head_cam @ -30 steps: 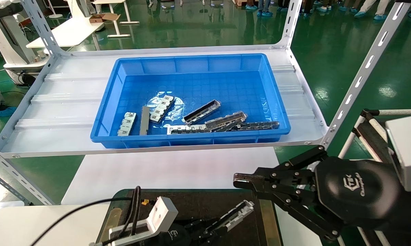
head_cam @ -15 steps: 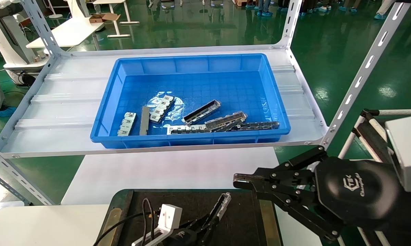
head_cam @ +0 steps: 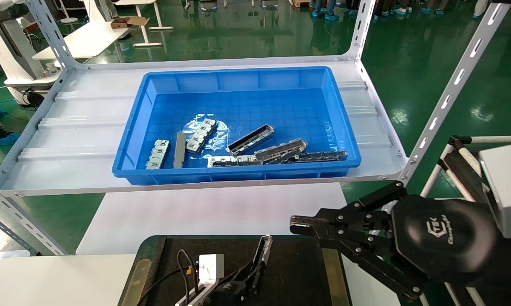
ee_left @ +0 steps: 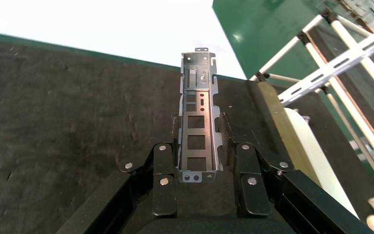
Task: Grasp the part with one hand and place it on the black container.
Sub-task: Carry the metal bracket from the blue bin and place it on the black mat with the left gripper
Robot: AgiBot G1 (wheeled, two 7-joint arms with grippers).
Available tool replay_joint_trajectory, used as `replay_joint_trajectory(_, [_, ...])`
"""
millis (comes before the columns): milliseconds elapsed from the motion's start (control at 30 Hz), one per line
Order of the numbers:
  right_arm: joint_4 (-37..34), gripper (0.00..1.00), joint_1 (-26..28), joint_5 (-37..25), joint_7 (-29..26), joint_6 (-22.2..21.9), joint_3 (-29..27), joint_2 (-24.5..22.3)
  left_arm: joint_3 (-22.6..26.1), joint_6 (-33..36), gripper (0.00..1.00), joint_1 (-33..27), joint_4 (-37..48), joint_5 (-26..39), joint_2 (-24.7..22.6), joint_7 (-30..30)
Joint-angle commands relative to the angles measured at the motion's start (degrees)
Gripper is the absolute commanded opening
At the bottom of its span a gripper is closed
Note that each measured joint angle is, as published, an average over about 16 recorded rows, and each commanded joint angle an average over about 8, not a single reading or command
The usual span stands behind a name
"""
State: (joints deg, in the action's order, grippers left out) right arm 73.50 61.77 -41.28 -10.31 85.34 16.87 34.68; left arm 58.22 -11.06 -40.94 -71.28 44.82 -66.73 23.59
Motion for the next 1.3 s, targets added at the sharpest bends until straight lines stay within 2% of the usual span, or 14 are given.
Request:
replay_joint_trajectory(33, [0.00,0.00,0.00,0.00,0.00,0.00,0.01,0.00,0.41,-1.76,0.00,0.03,0.21,-0.72,-0.71,0.12])
replay_joint_trajectory(433, [0.00,0.00,0.01,0.03,0.02,-0.02,0.05,-0.02,1.32,-7.21,0.00,0.47,1.81,-1.94,-4.10,-0.34])
replay_joint_trajectory(967, [0.00,0.02,0.02,0.07,0.05,-0.04,0.10,-0.04,-0.05,-8.73,0.00,1.82,4.27,0.58,-6.62,0.58])
replay_joint_trajectory(1033, [0.00,0.14,0.02,0.07,0.05,-0.04,0.10,-0.04,-0.23,-8.81,0.02,1.97,4.41,0.85,-6.79,0.73])
replay_joint_trajectory(1100, [0.00,0.38,0.02,0.08,0.05,-0.05,0.11,-0.05,-0.37,-8.88,0.17,2.12,4.52,1.07,-6.94,0.88])
replay_joint_trajectory(1233, [0.00,0.86,0.03,0.08,0.06,-0.05,0.12,-0.05,-0.56,-8.99,0.66,2.34,4.71,1.35,-7.17,1.10])
replay_joint_trajectory(1300, [0.00,0.99,0.03,0.09,0.06,-0.06,0.13,-0.05,-0.62,-9.03,0.89,2.40,4.78,1.44,-7.25,1.17])
